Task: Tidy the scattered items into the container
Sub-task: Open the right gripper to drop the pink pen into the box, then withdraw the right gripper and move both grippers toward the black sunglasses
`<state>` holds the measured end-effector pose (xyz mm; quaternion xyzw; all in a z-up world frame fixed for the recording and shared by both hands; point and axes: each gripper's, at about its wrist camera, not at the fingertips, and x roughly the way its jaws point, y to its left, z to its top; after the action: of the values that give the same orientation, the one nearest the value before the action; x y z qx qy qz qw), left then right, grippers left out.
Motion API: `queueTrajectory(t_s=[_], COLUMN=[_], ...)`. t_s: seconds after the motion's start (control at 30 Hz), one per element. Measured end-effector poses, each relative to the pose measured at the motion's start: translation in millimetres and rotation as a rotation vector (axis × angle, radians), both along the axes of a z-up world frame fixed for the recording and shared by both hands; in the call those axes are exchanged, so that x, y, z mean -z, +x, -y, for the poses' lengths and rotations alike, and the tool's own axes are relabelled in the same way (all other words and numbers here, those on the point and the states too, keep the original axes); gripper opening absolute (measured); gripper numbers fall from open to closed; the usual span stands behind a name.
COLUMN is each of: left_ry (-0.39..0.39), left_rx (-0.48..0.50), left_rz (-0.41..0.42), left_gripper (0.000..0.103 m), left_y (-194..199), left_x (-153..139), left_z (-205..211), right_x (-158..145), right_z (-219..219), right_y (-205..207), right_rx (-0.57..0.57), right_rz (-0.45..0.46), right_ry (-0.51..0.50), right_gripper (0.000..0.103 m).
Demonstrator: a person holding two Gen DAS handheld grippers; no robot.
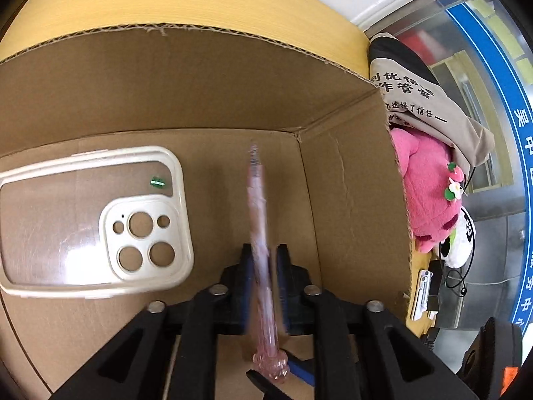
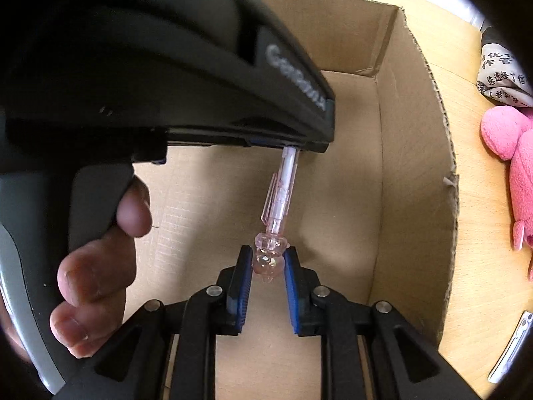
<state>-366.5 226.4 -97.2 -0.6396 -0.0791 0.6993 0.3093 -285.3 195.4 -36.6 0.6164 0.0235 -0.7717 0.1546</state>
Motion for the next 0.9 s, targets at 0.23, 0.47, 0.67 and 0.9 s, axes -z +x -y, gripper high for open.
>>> queueTrajectory(t_s=[0.23,0.47,0.67,0.9], left_ry=[0.004,-0.081,-0.131,-0.228], left_rx=[-0.017,-0.096,-0.255,-0.321], left_rz=[-0.166,-0.573,-0.854,-0.939], left_gripper=[0.068,0.085,0.103,0.103], left_y=[21,103,210,307], left_x=[-59,-157,-201,-181], left_z=[26,105,188,232], right_x=[-28,-94,-119,-125], right_z=[-8,-23,-19,-20], right_y=[24,111,186,253], right_rx=[0.013,0.003,0.046,0.106], right_rz=[-0.097,-0.370,-0.548,-0.626], right_ry=[-0.018,-0.073,-0.084,-0.024], right_gripper=[0.039,0.074,0.080,0.080])
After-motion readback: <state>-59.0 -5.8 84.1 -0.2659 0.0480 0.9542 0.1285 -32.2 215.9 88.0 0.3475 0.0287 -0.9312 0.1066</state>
